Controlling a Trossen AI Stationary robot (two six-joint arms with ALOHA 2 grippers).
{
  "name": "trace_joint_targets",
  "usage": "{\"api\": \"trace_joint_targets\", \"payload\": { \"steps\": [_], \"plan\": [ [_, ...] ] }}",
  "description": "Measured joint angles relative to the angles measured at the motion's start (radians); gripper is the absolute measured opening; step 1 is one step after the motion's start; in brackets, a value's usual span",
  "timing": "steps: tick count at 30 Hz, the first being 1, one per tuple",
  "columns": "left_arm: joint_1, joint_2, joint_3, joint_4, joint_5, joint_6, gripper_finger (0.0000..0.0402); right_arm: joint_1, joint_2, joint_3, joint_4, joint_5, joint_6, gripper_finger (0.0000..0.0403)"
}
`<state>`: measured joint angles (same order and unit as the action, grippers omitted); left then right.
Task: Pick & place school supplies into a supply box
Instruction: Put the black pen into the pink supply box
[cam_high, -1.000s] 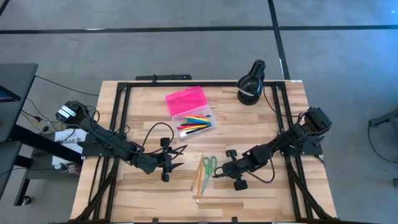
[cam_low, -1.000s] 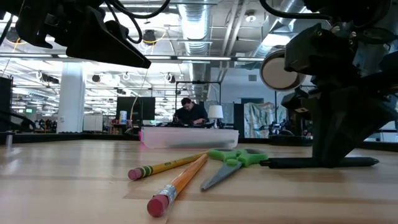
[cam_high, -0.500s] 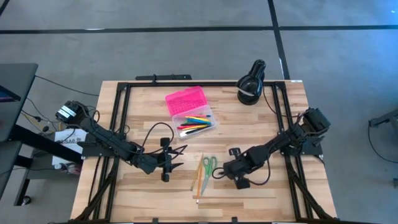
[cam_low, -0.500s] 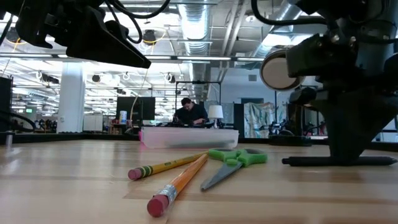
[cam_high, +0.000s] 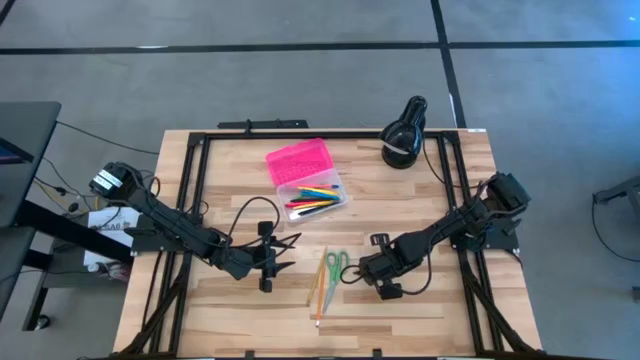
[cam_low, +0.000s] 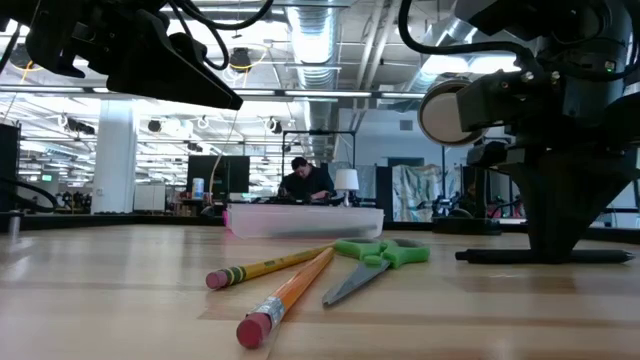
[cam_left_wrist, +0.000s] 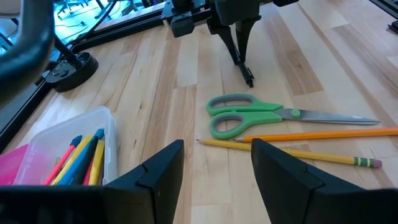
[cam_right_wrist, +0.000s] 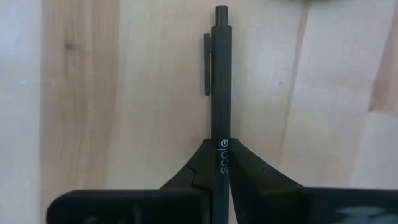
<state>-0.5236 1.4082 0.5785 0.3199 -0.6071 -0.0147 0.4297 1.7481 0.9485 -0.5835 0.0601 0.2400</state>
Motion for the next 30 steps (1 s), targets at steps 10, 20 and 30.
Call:
{"api": "trace_joint_targets", "payload": {
  "steps": [10, 20, 30],
  "plan": [
    [0.0, 0.0, 0.0, 0.0, -0.001, 0.007, 0.0183, 0.0, 0.0, 0.002, 0.0, 0.033, -0.037, 0.001],
    [0.0, 0.0, 0.0, 0.0, -0.011, 0.01, 0.0183, 0.0, 0.002, 0.136, -0.163, 0.137, -0.085, 0.0011],
    [-0.001, -0.002, 0.0, -0.024, -0.133, 0.021, 0.0183, -0.078, 0.0, 0.226, -0.114, 0.303, -0.302, 0.0011]
  ]
}}
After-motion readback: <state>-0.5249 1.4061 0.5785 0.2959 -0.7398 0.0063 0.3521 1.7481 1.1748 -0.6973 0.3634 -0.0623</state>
